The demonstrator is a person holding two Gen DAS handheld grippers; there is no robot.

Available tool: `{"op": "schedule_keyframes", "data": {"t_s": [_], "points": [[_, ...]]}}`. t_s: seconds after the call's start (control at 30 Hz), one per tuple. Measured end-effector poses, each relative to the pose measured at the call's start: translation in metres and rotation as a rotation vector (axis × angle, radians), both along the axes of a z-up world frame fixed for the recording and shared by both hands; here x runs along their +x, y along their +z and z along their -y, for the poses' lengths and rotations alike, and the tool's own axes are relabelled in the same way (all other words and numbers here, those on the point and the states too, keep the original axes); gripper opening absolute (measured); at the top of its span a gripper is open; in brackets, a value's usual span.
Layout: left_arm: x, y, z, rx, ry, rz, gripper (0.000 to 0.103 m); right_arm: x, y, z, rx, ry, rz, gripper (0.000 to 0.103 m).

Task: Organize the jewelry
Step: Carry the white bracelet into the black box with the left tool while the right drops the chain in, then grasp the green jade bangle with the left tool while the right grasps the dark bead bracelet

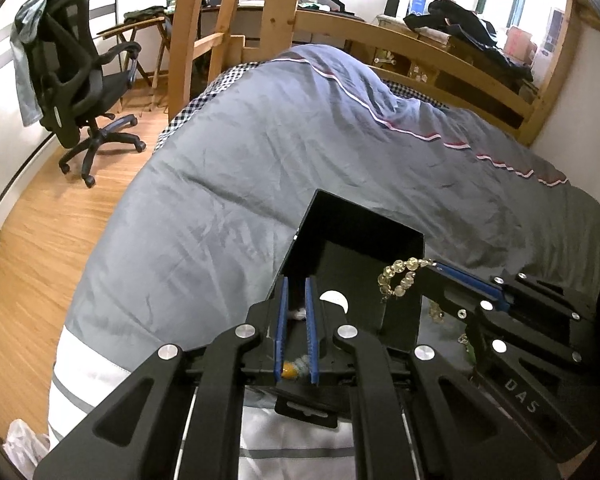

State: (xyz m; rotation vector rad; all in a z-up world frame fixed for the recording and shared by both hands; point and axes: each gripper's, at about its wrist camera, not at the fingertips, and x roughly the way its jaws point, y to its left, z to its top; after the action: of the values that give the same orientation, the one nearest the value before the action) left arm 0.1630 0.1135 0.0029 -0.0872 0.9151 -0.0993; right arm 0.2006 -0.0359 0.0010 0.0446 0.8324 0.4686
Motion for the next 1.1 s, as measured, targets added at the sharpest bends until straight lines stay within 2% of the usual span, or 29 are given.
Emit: {"op": "schedule_keyframes", "data": {"t_s": [0.13,0.17,0.2,0.23,0.27,0.3,0.33,0.37,0.43,0.57,0.73,0.9,1.1], "points": [[-0.001,0.002,-0.002,0.001,0.015,0.011,0.012,0.003,0.000,-0.003,0.011,0.010,-0.014,0.011],[-0.002,0.003,-0.004,-0.003,0.022,0.019,0.025,0.004,0.000,-0.004,0.017,0.013,-0.021,0.013],[-0.003,0.005,-0.005,0.001,0.033,0.030,0.047,0.005,-0.001,-0.004,0.020,0.008,-0.029,0.033],[-0.005,0.007,-0.006,0.008,0.046,0.046,0.050,0.006,-0.001,-0.004,0.019,0.001,-0.032,0.053],[-0.006,0.011,-0.009,0.035,0.076,0.072,0.057,0.006,-0.001,0.000,0.022,-0.034,-0.026,0.064],[-0.008,0.014,-0.011,0.042,0.087,0.090,0.070,0.006,0.001,0.005,0.039,-0.051,-0.015,0.079],[-0.009,0.016,-0.012,0.039,0.090,0.101,0.076,0.005,0.004,0.014,0.062,-0.081,0.007,0.089],[-0.011,0.018,-0.013,0.027,0.087,0.117,0.081,0.003,0.008,0.023,0.067,-0.120,0.029,0.091],[-0.011,0.019,-0.008,0.028,0.066,0.124,0.082,0.000,0.014,0.041,0.053,-0.166,0.058,0.092],[-0.014,0.017,0.015,0.053,-0.008,0.144,0.093,-0.010,0.025,0.080,-0.026,-0.230,0.080,0.098],[-0.018,0.016,0.044,0.001,-0.096,0.178,0.096,-0.035,0.036,0.129,-0.129,-0.280,0.113,0.099],[-0.023,0.002,0.084,0.009,-0.186,0.170,0.096,-0.060,0.025,0.167,-0.170,-0.300,0.087,0.099],[-0.037,-0.028,0.136,0.081,-0.334,0.115,0.096,-0.081,0.001,0.189,-0.170,-0.270,0.061,0.099]]}}
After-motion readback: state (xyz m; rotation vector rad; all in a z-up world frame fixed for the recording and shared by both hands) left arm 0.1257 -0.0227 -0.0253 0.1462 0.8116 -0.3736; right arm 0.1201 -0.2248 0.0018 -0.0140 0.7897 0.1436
